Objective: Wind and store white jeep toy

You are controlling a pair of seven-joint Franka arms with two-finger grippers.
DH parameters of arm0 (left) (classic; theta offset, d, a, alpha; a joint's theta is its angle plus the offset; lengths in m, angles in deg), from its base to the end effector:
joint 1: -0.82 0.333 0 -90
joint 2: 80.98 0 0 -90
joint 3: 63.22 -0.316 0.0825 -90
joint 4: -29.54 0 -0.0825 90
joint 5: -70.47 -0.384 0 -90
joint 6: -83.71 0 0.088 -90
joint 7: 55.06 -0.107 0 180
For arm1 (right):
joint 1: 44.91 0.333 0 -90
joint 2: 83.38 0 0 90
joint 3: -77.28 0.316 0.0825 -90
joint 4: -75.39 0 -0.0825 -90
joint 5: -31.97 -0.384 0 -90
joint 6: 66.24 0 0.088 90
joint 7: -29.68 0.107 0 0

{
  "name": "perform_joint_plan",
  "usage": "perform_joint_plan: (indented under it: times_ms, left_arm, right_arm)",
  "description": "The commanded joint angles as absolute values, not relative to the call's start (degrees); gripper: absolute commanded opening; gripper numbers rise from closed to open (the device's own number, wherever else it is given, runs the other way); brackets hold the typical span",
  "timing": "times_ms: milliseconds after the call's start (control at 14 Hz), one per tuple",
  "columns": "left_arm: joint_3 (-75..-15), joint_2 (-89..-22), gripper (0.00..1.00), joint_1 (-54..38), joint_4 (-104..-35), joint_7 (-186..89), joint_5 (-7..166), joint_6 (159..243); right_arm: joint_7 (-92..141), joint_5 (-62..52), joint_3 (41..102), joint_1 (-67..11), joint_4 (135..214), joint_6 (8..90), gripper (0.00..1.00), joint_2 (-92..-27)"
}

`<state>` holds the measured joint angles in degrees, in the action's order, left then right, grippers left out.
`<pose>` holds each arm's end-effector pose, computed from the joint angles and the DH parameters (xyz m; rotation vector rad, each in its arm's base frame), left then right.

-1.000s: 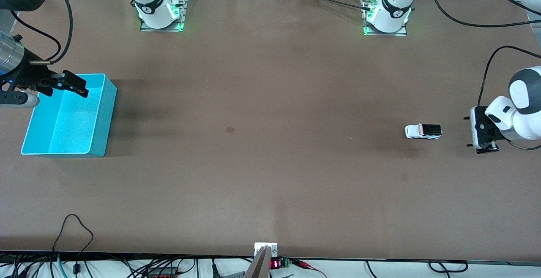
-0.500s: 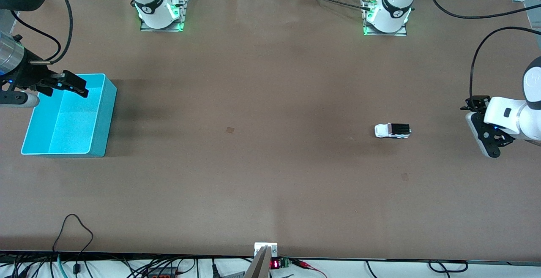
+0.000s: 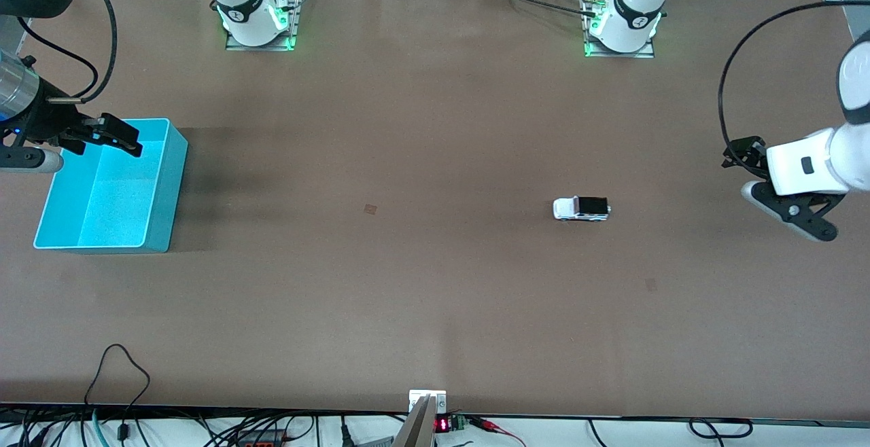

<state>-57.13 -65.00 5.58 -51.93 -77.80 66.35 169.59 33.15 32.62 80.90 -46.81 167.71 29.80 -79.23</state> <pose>0.6224 0.0018 0.5245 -3.0518 0.6521 0.3206 0.5830 0.0152 0.5733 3.1342 -0.0462 -0.0110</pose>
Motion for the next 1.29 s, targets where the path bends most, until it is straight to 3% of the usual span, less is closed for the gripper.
perform_joint_plan:
  times_ms: [0,429,714,1214]
  left_arm:
    - [-58.4,-74.0,1.00,4.5,-63.4,-60.9,67.6,180.0]
    - [-60.1,-81.3,1.00,3.8,-75.7,-50.5,67.6,192.9]
    - [-59.3,-81.3,1.00,4.4,-72.5,-51.5,67.5,186.6]
    - [-59.2,-81.3,1.00,4.1,-72.5,-53.5,67.6,186.4]
  right_arm:
    - [33.7,32.3,81.1,-46.8,167.7,29.3,1.00,-79.5]
    - [33.7,32.3,81.1,-46.8,167.7,29.3,1.00,-79.5]
    - [33.7,32.3,81.1,-46.8,167.7,29.3,1.00,-79.5]
    - [33.7,32.3,81.1,-46.8,167.8,29.0,1.00,-79.5]
